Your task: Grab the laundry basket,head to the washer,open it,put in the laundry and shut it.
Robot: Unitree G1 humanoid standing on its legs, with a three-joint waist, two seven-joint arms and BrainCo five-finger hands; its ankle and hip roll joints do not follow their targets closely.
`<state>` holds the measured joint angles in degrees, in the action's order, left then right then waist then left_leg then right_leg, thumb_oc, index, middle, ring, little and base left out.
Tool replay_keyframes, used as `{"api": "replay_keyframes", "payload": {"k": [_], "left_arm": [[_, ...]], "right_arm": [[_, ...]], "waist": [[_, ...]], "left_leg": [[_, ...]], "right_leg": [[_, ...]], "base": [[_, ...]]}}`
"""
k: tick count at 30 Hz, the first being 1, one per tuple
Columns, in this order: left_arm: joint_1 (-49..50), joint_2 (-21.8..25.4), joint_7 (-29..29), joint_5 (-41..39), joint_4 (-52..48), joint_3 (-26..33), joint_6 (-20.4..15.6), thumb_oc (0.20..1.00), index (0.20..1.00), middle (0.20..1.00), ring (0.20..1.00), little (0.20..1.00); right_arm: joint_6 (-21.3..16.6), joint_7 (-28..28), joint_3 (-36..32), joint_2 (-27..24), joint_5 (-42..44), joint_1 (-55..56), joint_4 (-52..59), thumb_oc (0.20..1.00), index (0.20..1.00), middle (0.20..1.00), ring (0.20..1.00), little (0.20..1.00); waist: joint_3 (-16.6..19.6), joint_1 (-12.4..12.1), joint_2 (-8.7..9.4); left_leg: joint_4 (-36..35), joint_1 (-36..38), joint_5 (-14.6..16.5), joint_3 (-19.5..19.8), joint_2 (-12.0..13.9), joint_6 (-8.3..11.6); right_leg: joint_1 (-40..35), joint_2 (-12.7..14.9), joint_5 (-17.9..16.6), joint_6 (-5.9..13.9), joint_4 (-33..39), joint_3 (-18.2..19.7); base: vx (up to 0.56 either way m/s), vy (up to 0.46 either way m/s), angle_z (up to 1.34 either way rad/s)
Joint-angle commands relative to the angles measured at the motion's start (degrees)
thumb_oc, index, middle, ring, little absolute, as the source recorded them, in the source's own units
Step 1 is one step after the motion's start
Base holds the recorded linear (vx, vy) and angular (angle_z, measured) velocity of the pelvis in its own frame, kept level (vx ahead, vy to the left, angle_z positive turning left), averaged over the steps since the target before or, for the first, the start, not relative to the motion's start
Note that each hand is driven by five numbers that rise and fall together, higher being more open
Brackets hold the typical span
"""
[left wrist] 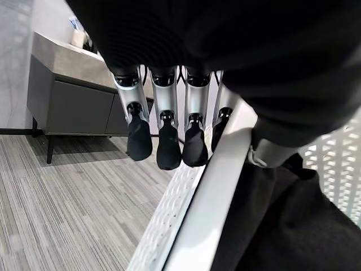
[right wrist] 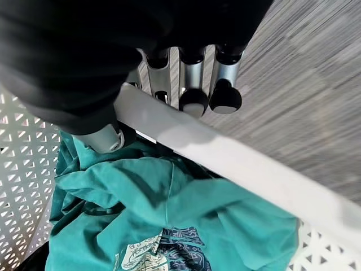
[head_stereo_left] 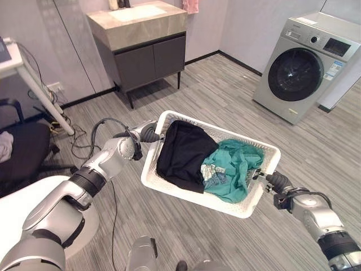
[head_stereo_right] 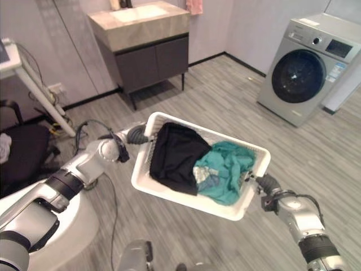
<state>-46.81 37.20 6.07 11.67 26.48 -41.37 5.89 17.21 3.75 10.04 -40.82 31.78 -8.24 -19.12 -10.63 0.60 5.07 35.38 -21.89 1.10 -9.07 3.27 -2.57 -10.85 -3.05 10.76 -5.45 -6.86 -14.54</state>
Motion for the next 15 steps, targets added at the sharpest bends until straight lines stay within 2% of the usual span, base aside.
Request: {"api": "replay_keyframes", "payload": {"k": [1, 2, 3, 4, 5, 7, 9, 10, 11, 12, 13, 15], "left_arm": [[-6.38, -5.13, -1.23, 0.78, -0.11, -1.02, -3.2, 0.2, 0.2, 0.2, 0.2, 0.2], [-6.44, -4.98, -1.42, 0.84, -0.01, -1.03, -3.44, 0.2, 0.2, 0.2, 0.2, 0.2], [-6.47, -4.99, -1.43, 0.84, 0.01, -1.04, -3.45, 0.2, 0.2, 0.2, 0.2, 0.2], [-6.69, -4.35, -1.35, 0.5, 0.04, -1.2, -3.38, 0.2, 0.2, 0.2, 0.2, 0.2], [-6.69, -4.33, -1.39, 0.5, 0.18, -1.41, -3.43, 0.2, 0.2, 0.2, 0.2, 0.2], [-6.42, -3.98, -1.34, 0.95, 0.49, -1.43, -3.91, 0.2, 0.2, 0.2, 0.2, 0.2], [-6.02, -3.63, -1.58, 0.87, 0.41, -1.36, -4.07, 0.2, 0.2, 0.2, 0.2, 0.2], [-5.28, -3.19, -1.79, 1.22, 1.01, -1.19, -4.27, 0.2, 0.2, 0.2, 0.2, 0.2], [-5.16, -2.75, -1.85, 1.26, 0.85, -1.32, -4.32, 0.2, 0.2, 0.2, 0.2, 0.2], [-5.11, -2.74, -1.84, 1.26, 0.84, -1.32, -4.32, 0.2, 0.2, 0.2, 0.2, 0.2], [-4.87, -2.5, -1.73, 1.06, 0.6, -1.64, -4.03, 0.2, 0.2, 0.2, 0.2, 0.2], [-4.27, -2.07, -2.19, 0.65, -0.17, -0.65, -3.52, 0.2, 0.2, 0.2, 0.2, 0.2]], "right_arm": [[-7.37, 2.94, -2.6, -2.47, 2.84, -2.58, 9.38, 0.2, 0.2, 0.2, 0.2, 0.2], [-7.71, 2.74, -2.44, -2.31, 2.89, -2.79, 8.98, 0.2, 0.2, 0.2, 0.2, 0.2], [-7.73, 2.75, -2.44, -2.32, 2.9, -2.82, 8.95, 0.2, 0.2, 0.2, 0.2, 0.2], [-8.0, 2.63, -2.39, -1.74, 2.7, -3.4, 8.34, 0.2, 0.2, 0.2, 0.2, 0.2], [-8.22, 2.32, -1.7, -1.2, 2.42, -4.47, 7.41, 0.2, 0.2, 0.2, 0.2, 0.2], [-8.06, 2.51, -0.99, -0.32, 2.07, -5.87, 6.26, 0.2, 0.2, 0.2, 0.2, 0.2], [-8.12, 2.66, -1.18, -0.11, 1.97, -5.89, 6.47, 0.2, 0.2, 0.2, 0.2, 0.2], [-8.08, 2.88, -1.04, 0.46, 1.63, -5.87, 6.12, 0.2, 0.2, 0.2, 0.2, 0.2], [-7.71, 3.18, -0.91, 0.68, 1.28, -5.84, 6.29, 0.2, 0.2, 0.2, 0.2, 0.2], [-7.7, 3.18, -0.89, 0.7, 1.27, -5.81, 6.29, 0.2, 0.2, 0.2, 0.2, 0.2], [-7.69, 3.23, -0.41, 1.05, 0.7, -6.31, 6.35, 0.2, 0.2, 0.2, 0.2, 0.2], [-7.56, 3.61, -0.52, 1.46, -0.01, -6.7, 6.42, 0.2, 0.2, 0.2, 0.2, 0.2]], "waist": [[2.54, -1.84, -3.18], [2.34, -2.55, -3.35], [2.34, -2.49, -3.32], [2.31, -3.32, -3.89], [2.29, -3.74, -3.99], [3.58, -3.88, -5.06], [4.16, -4.33, -5.18], [5.79, -5.25, -5.38], [5.93, -5.16, -5.38], [5.92, -5.38, -5.07], [5.49, -4.87, -5.29], [4.54, -3.79, -5.87]], "left_leg": [[-21.37, 11.6, -3.19, 6.06, 2.89, 3.99], [-27.22, 11.07, -4.77, 8.34, 2.29, 4.37], [-27.83, 11.26, -5.24, 8.36, 2.23, 4.36], [-32.84, 10.5, -6.82, 11.25, 1.51, 5.12], [-32.99, 10.32, -7.22, 12.33, 0.97, 5.38], [-32.3, 11.84, -8.16, 12.06, 0.6, 5.39], [-31.13, 12.23, -7.57, 11.9, 0.19, 5.02], [-29.72, 13.6, -5.92, 12.9, -2.85, 3.12], [-29.63, 15.02, -4.84, 12.33, -3.78, 1.87], [-29.57, 15.26, -4.42, 12.04, -4.03, 1.86], [-29.58, 17.77, -2.59, 10.77, -5.68, -0.91], [-30.06, 20.84, -0.77, 9.93, -6.61, -3.39]], "right_leg": [[3.04, 4.21, -4.29, 5.58, 2.92, 3.22], [1.66, 4.22, -3.29, 5.73, 2.83, 3.81], [1.71, 4.25, -3.38, 5.72, 2.86, 3.74], [0.29, 4.06, -1.82, 5.9, 2.21, 4.86], [-0.57, 4.34, -1.23, 6.15, 1.88, 5.32], [-2.75, 5.06, -0.38, 7.47, 2.12, 6.55], [-3.28, 6.07, -0.66, 7.88, 2.07, 7.4], [-2.45, 8.32, -3.35, 9.41, -3.05, 8.46], [-0.64, 9.42, -5.8, 10.09, -8.47, 9.29], [-0.59, 9.78, -5.24, 10.18, -8.95, 9.57], [4.16, 11.23, -11.67, 11.28, -21.06, 11.6], [8.83, 11.61, -15.43, 11.83, -31.37, 12.38]], "base": [[0.56, 0.147, -0.11], [0.32, 0.065, -0.34], [0.38, 0.08, -0.68], [0.35, 0.085, -0.59], [0.48, 0.138, -0.29], [0.4, 0.168, -0.57], [0.38, 0.23, -1.14], [0.54, 0.384, -0.89], [0.45, 0.316, -0.92], [0.35, 0.281, -0.91], [0.33, 0.278, -0.64], [0.31, 0.288, -0.2]]}}
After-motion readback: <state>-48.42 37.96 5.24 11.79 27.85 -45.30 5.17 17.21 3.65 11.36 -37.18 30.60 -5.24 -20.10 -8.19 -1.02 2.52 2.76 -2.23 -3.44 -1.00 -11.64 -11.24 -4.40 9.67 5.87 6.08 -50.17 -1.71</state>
